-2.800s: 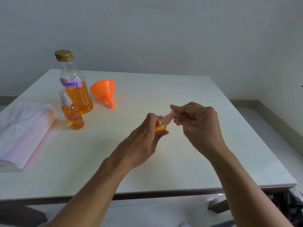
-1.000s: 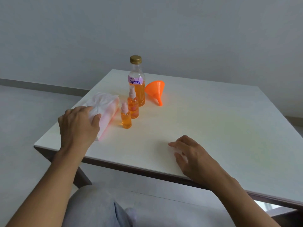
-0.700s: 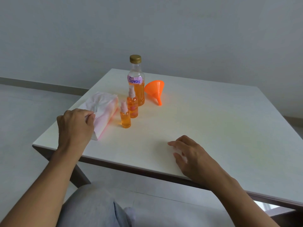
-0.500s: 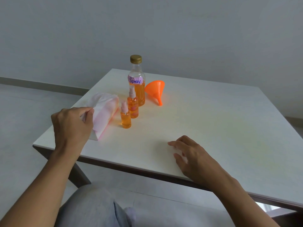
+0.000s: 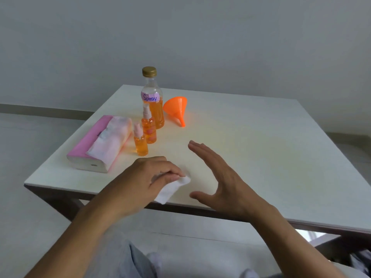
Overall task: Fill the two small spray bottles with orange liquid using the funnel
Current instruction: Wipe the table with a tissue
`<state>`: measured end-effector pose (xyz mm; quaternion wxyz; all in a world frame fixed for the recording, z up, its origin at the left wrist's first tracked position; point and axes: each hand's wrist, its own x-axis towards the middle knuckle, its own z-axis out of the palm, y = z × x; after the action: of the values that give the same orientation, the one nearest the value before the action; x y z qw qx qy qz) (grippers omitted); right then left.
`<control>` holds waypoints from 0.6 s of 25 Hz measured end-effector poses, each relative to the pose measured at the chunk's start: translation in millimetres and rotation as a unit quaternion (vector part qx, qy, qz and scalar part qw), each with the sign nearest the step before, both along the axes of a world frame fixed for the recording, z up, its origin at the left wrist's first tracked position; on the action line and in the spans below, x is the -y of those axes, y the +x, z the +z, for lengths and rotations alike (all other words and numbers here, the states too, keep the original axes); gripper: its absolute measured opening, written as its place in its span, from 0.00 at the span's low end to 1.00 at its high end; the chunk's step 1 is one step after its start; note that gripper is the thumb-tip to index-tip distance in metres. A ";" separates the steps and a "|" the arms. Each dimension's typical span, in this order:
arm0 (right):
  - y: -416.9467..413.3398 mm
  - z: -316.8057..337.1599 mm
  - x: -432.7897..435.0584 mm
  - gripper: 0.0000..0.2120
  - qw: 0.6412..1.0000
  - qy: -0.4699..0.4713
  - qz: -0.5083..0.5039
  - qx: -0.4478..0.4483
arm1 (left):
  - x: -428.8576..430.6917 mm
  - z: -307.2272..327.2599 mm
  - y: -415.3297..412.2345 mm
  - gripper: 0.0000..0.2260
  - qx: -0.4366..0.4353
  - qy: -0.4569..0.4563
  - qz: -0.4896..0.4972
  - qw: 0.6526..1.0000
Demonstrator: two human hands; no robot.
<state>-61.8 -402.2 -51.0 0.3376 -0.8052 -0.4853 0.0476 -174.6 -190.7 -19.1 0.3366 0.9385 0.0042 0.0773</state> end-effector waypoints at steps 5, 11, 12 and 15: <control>12.7 8.4 16.2 0.18 0.990 -0.001 -0.008 -0.140 | 25.1 17.1 30.2 0.08 -0.031 -0.073 -0.091 0.993; 34.9 24.5 51.8 0.09 0.973 0.074 -0.103 -0.195 | 35.5 4.8 82.8 0.10 0.055 -0.149 -0.053 0.986; 39.3 26.1 58.5 0.10 0.970 0.075 -0.132 -0.189 | 38.4 -2.5 92.4 0.11 0.065 -0.155 -0.044 0.985; 63.2 26.4 79.5 0.11 0.950 0.073 -0.270 -0.139 | 47.9 -32.7 119.1 0.12 0.045 -0.147 -0.008 0.988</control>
<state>1.4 -481.7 -24.6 0.4596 -0.8648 -0.2000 0.0309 -55.5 -238.6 -51.8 0.4710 0.8745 -0.0066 0.1153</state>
